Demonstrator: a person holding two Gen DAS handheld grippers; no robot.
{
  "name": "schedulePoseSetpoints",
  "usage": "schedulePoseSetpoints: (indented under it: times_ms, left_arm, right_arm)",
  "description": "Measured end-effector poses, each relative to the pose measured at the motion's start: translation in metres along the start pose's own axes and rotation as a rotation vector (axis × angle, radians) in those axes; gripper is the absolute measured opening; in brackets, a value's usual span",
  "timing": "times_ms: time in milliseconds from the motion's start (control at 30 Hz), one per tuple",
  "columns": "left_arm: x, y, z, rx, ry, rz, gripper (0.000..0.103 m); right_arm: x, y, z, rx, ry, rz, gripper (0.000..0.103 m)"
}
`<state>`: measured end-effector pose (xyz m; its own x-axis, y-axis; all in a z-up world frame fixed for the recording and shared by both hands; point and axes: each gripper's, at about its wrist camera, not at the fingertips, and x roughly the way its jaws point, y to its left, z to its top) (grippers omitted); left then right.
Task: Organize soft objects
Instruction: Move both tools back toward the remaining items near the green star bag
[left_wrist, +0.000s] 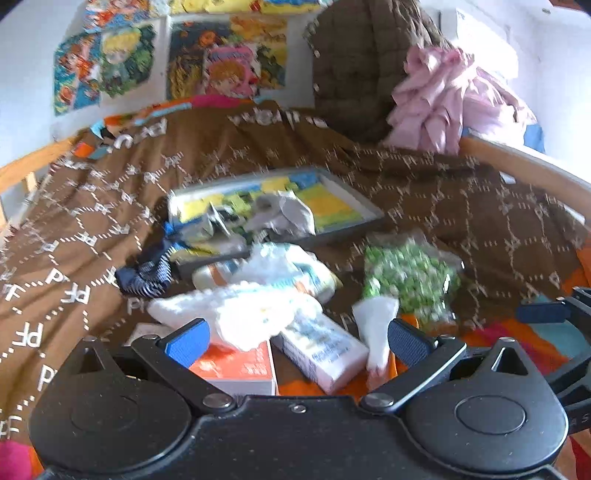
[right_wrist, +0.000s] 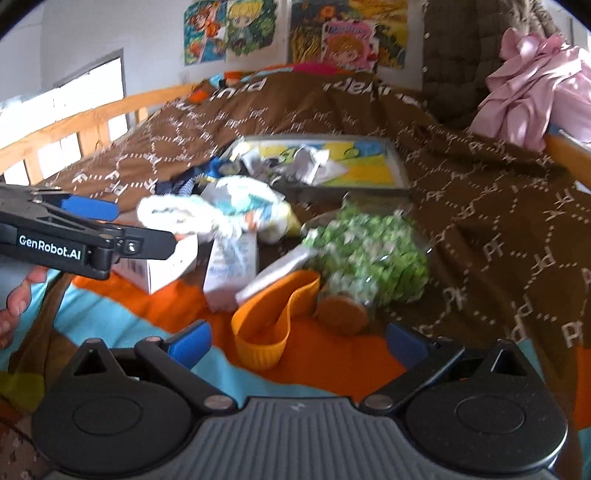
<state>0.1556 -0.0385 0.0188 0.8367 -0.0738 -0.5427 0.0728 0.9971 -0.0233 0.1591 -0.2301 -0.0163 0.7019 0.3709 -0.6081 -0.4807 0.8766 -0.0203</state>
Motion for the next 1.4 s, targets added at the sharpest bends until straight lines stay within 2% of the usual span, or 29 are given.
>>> schedulePoseSetpoints:
  times_ms: [133, 400, 600, 833, 1033, 1233, 1300, 1400]
  left_arm:
    - [0.008, -0.006, -0.005, 0.025, 0.061, -0.031, 0.102]
    - [0.02, -0.019, -0.01, 0.081, 0.115, -0.056, 0.102]
    - [0.035, -0.028, -0.003, 0.061, 0.142, -0.084, 0.102]
    - [0.058, -0.036, 0.005, 0.021, 0.17, -0.121, 0.102]
    - [0.081, -0.035, 0.013, -0.033, 0.2, -0.16, 0.102]
    - [0.102, -0.03, 0.021, -0.109, 0.23, -0.211, 0.087]
    - [0.108, -0.03, 0.021, -0.131, 0.243, -0.216, 0.078]
    - [0.116, -0.031, 0.022, -0.146, 0.26, -0.223, 0.072]
  right_arm:
    - [0.007, 0.006, -0.006, -0.034, 0.027, 0.019, 0.103]
    - [0.016, 0.012, -0.009, -0.082, 0.078, 0.029, 0.103]
    - [0.021, 0.012, -0.011, -0.079, 0.096, 0.042, 0.102]
    - [0.026, 0.009, -0.014, -0.069, 0.078, 0.059, 0.102]
    - [0.035, 0.002, -0.013, -0.014, 0.048, 0.114, 0.09]
    - [0.048, 0.001, -0.013, -0.005, 0.033, 0.158, 0.08]
    - [0.051, 0.001, -0.014, -0.003, 0.038, 0.167, 0.076]
    - [0.051, 0.001, -0.015, 0.0, 0.035, 0.177, 0.073]
